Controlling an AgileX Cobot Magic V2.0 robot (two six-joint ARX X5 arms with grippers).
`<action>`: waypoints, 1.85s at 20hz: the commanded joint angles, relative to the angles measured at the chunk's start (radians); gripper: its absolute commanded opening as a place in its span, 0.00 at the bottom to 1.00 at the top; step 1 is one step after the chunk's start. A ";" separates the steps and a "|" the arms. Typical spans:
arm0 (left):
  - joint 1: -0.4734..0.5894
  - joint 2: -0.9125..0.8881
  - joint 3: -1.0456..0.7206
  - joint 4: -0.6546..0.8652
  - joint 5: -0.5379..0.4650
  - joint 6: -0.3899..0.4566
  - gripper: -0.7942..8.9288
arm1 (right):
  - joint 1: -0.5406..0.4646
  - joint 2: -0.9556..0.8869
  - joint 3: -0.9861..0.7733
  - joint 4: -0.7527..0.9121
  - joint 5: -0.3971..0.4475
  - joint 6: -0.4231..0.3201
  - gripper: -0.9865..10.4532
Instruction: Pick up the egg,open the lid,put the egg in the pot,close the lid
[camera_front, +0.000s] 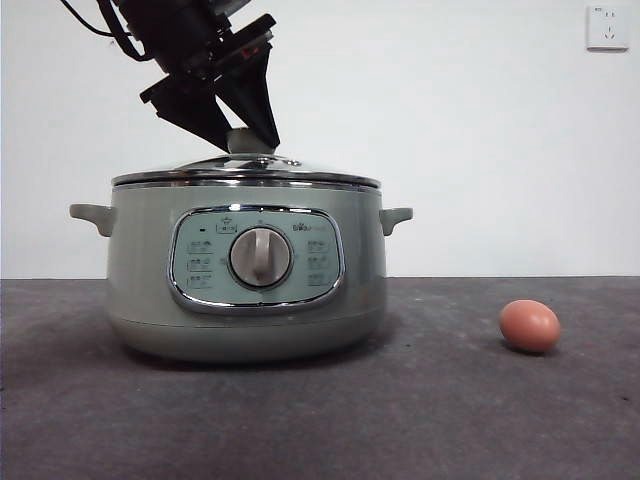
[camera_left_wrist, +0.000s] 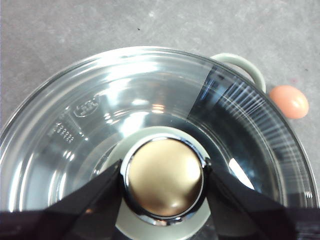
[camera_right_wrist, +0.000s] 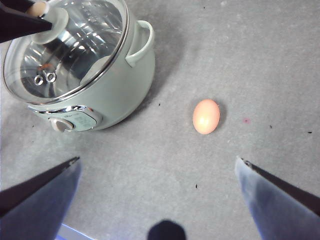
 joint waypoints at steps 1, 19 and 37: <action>-0.002 -0.056 0.001 0.013 0.016 -0.025 0.07 | 0.000 0.003 0.005 0.012 -0.003 -0.003 0.61; 0.114 -0.575 0.100 -0.261 0.008 -0.018 0.07 | 0.182 0.473 0.005 0.294 0.260 0.080 0.61; 0.119 -0.797 0.100 -0.513 -0.070 -0.018 0.07 | 0.295 0.875 0.005 0.480 0.436 0.154 0.49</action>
